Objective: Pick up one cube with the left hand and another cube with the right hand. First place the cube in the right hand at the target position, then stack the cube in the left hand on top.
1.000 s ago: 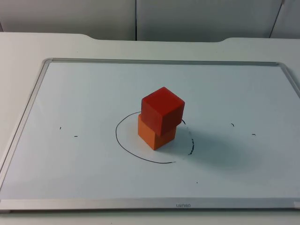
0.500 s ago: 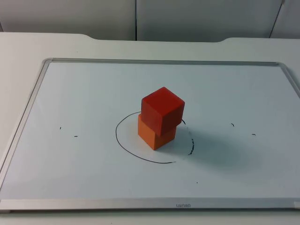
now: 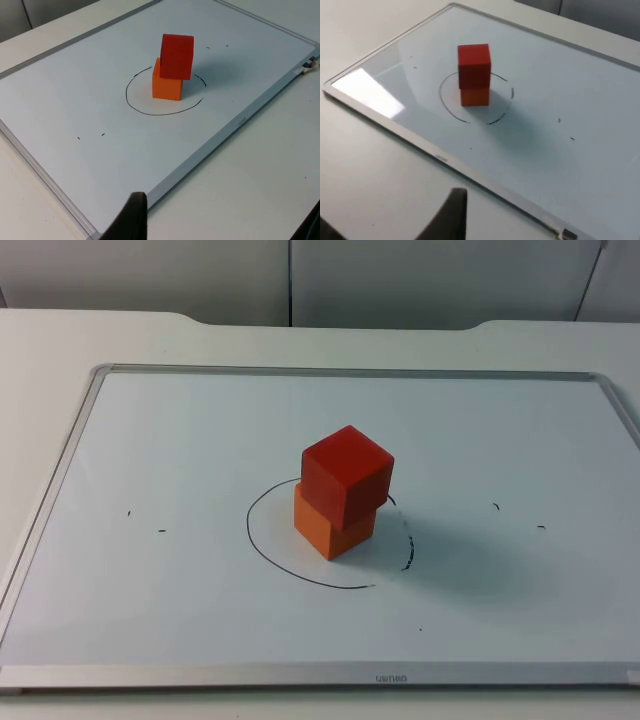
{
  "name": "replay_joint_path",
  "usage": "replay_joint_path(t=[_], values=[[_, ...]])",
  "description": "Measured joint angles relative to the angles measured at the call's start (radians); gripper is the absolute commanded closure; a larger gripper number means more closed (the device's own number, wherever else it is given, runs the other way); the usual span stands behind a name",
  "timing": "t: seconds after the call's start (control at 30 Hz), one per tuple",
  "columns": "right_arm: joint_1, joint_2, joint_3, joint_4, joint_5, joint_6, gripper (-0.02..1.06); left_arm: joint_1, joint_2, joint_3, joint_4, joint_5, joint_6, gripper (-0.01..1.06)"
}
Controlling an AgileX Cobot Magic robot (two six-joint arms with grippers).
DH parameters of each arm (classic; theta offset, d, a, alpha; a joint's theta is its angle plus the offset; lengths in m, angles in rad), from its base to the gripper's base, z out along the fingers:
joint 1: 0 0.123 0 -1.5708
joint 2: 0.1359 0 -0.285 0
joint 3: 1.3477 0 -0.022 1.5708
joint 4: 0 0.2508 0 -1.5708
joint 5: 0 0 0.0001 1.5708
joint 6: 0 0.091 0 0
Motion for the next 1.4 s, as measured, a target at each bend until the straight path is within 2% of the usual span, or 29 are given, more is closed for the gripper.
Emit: replay_joint_path(t=[0.03,0.17,0.2,0.3,0.33,0.47,0.6,0.77,1.27,1.4], values=[[0.0,0.0,0.0,0.0,0.0,0.0,-0.01,0.0,0.0,0.0,0.0,0.0,0.0,0.0],[-0.158,0.0,0.0,0.0,0.0,0.0,-0.01,0.0,0.0,0.0,0.0,0.0,0.0,0.0],[-0.158,0.0,0.0,0.0,0.0,0.0,-0.01,0.0,0.0,0.0,0.0,0.0,0.0,0.0],[-0.284,0.0,0.0,0.0,0.0,0.0,-0.01,0.0,0.0,0.0,0.0,0.0,0.0,0.0],[-0.284,0.0,0.0,0.0,0.0,0.0,-0.01,0.0,0.0,0.0,0.0,0.0,0.0,0.0],[-0.452,0.0,0.0,0.0,0.0,0.0,-0.01,0.0,0.0,0.0,0.0,0.0,0.0,0.0],[-0.523,0.0,0.0,0.0,0.0,0.0,-0.01,0.0,0.0,0.0,0.0,0.0,0.0,0.0],[-0.565,0.0,0.0,0.0,0.0,0.0,-0.01,0.0,0.0,0.0,0.0,-0.002,0.0,0.0],[-0.571,0.0,0.0,0.0,0.0,0.0,-0.01,0.0,0.0,0.0,0.0,-0.002,0.0,0.0],[-0.571,0.0,0.0,0.0,0.0,0.0,-0.01,0.023,0.0,0.0,0.0,-0.002,0.0,0.0]])
